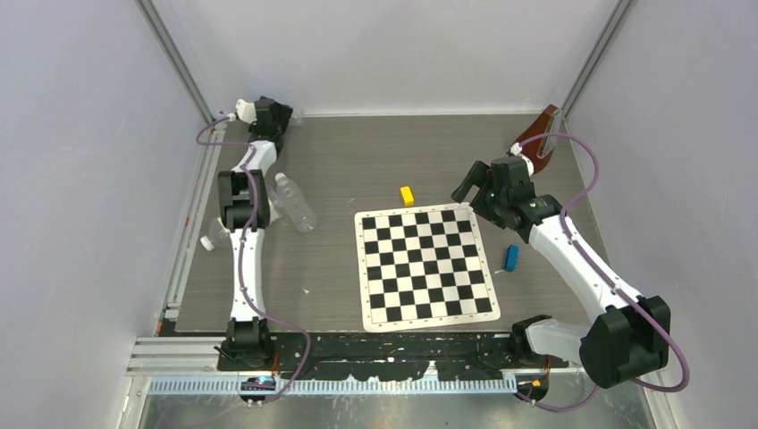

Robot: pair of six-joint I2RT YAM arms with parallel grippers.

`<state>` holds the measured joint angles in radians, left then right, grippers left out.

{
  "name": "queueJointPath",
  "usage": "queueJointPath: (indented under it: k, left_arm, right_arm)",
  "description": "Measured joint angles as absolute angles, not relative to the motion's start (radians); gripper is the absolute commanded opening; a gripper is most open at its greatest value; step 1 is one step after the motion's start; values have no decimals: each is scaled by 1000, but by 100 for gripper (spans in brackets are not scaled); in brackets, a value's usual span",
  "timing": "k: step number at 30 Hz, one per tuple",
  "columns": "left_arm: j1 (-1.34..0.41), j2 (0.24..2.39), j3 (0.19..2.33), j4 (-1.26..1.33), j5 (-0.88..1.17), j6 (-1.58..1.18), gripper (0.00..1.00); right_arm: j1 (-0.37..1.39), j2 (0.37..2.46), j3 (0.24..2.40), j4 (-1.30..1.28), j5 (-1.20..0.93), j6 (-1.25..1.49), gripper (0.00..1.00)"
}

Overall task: Unscrew the bottle caps
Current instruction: Pick up the plastic bottle from the corner of the board.

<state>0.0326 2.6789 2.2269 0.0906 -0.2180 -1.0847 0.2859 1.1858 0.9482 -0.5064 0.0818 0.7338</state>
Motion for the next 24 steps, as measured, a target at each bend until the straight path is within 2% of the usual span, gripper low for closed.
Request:
queueJointPath:
  k: [2, 6, 9, 11, 19, 24]
  left_arm:
    - [35, 2696, 2248, 95, -205, -1090, 53]
    - [40, 2704, 2255, 95, -184, -1102, 41]
    - [44, 2703, 2241, 110, -171, -1104, 38]
    - [46, 2693, 2208, 145, -163, -1105, 33]
    - [50, 2547, 1950, 245, -150, -1072, 31]
    - [53, 2413, 1751, 257, -99, -1034, 36]
  right_arm:
    - [286, 1199, 948, -507, 82, 732, 100]
    - [286, 1221, 948, -508, 81, 732, 100]
    - [286, 1235, 948, -508, 81, 732, 100]
    - [286, 1243, 948, -508, 80, 732, 100]
    - [286, 1249, 948, -509, 76, 731, 100]
    - [286, 1248, 948, -509, 72, 731, 100]
